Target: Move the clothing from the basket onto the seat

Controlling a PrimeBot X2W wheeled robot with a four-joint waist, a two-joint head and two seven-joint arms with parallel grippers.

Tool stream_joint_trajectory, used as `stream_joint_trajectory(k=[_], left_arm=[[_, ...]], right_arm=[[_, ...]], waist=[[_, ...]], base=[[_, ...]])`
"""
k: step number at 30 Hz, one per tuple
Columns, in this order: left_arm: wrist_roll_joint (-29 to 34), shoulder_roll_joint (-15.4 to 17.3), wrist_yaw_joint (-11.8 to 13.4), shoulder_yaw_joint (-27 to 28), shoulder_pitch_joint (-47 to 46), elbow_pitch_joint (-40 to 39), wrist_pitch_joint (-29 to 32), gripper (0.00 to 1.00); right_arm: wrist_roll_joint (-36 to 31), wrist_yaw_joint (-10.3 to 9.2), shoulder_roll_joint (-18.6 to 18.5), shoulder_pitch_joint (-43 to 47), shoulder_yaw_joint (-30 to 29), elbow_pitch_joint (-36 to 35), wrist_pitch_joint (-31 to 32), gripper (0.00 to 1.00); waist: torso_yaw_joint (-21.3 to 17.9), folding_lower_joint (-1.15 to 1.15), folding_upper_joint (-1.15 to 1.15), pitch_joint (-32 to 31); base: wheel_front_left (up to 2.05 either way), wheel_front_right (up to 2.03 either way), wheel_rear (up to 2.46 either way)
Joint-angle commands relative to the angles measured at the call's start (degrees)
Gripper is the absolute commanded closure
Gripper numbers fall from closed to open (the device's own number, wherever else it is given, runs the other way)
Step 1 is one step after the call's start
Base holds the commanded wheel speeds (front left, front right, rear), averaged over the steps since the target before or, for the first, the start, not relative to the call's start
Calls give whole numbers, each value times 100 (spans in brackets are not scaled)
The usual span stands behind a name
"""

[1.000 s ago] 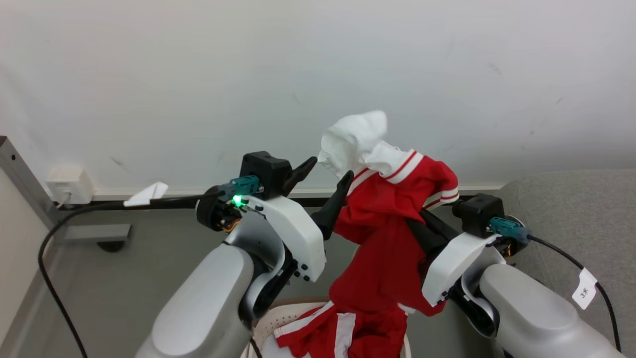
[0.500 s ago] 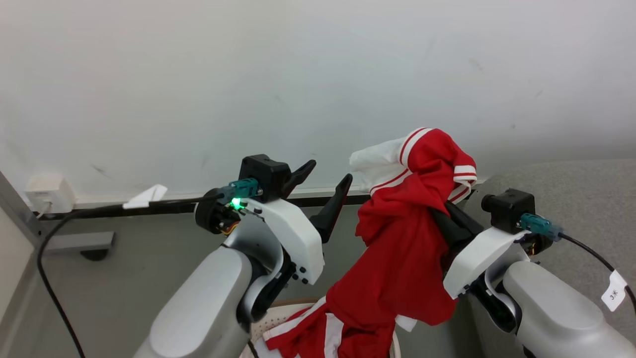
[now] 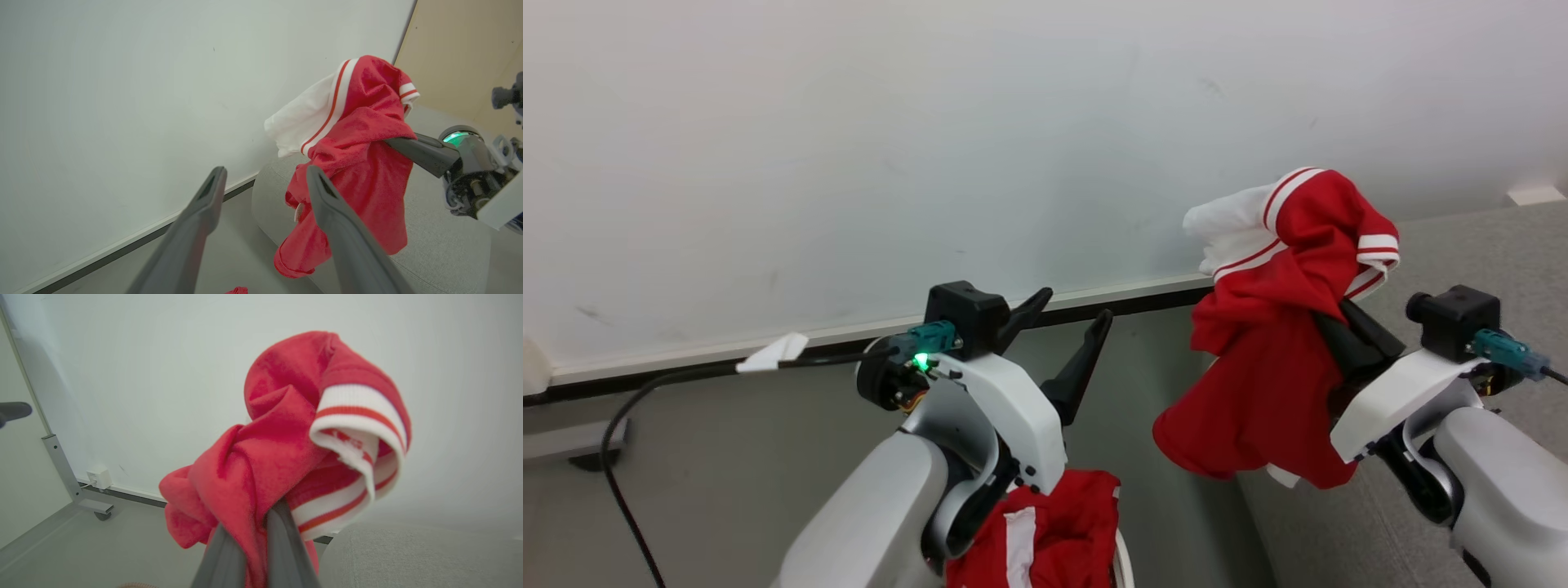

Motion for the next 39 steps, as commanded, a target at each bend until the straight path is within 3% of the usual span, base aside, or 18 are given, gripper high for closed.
stream_joint_trajectory(k=[1, 10, 15, 22, 30, 34, 39], left_arm=[[-46, -9, -2, -30, 105, -7, -49, 0], [-62, -223, -55, -334, 182, 35, -172, 0], [11, -338, -89, -532, -42, 19, -273, 0], [220, -443, -250, -870, -620, 105, -464, 0], [327, -487, -371, -1142, -1403, 285, -837, 0], [322, -499, -390, -1241, -1754, 344, -1113, 0], [221, -502, -369, -1437, -2056, 468, -1552, 0]], right_arm=[[-51, -12, -111, 60, -49, -51, -20, 100], [-91, -12, -635, 91, -314, -302, -21, 100], [-77, -12, -964, -183, -552, -338, -21, 100], [3, -12, -1601, -936, -1431, -163, -21, 100], [-254, -12, -2371, -2182, -2420, 528, 114, 100], [-543, -12, -2482, -2762, -2794, 1130, 215, 100], [-889, -12, -2246, -2965, -3016, 2042, 219, 100]], waist=[[-209, 0, 0, 74], [-793, 0, 0, 353], [-859, 0, 0, 856], [-468, 0, 0, 2078], [138, 0, 0, 3478], [352, 0, 0, 3988], [517, 0, 0, 4281]], base=[[0, 0, 0], [0, 0, 0], [0, 0, 0], [0, 0, 0], [0, 0, 0], [0, 0, 0], [0, 0, 0]])
